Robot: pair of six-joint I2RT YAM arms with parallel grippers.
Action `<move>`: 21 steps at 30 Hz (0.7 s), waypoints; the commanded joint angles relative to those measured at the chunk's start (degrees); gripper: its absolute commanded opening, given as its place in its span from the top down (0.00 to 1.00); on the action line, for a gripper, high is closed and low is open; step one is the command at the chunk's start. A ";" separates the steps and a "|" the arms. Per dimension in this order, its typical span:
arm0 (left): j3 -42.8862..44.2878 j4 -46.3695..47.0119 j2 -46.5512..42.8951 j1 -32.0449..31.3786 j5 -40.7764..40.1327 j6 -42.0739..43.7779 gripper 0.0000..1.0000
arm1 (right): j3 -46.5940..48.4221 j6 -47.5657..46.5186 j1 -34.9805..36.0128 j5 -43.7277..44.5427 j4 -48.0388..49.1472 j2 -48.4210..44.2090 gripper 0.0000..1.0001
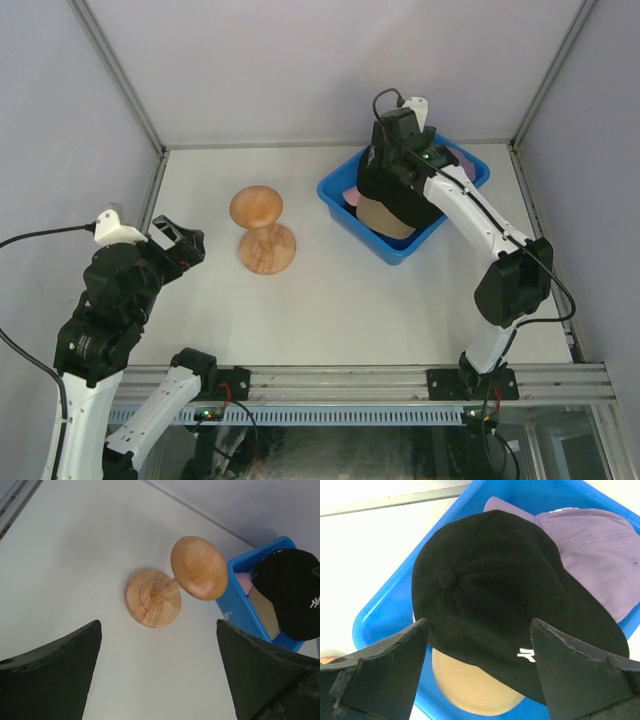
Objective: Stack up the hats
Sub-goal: Pick up the hat from the bin.
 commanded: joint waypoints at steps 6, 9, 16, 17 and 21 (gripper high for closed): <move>1.10 1.44 0.63 0.22 0.37 1.73 0.00 | 4.19 -2.83 -1.83 -4.57 0.88 3.09 0.51; 1.06 1.41 0.72 0.14 0.05 1.90 0.01 | 4.02 -3.62 -2.09 -5.70 2.18 2.68 0.79; 1.31 1.44 0.87 0.15 0.10 1.89 0.01 | 2.41 -6.54 -1.72 -4.92 6.40 -1.12 0.95; 1.50 1.49 0.88 0.18 0.12 1.80 0.01 | 2.35 -7.00 -1.68 -4.93 6.84 -1.76 0.96; 2.18 1.39 1.06 0.15 0.21 1.75 0.01 | 1.68 -9.38 -0.80 -5.61 9.16 -4.91 0.99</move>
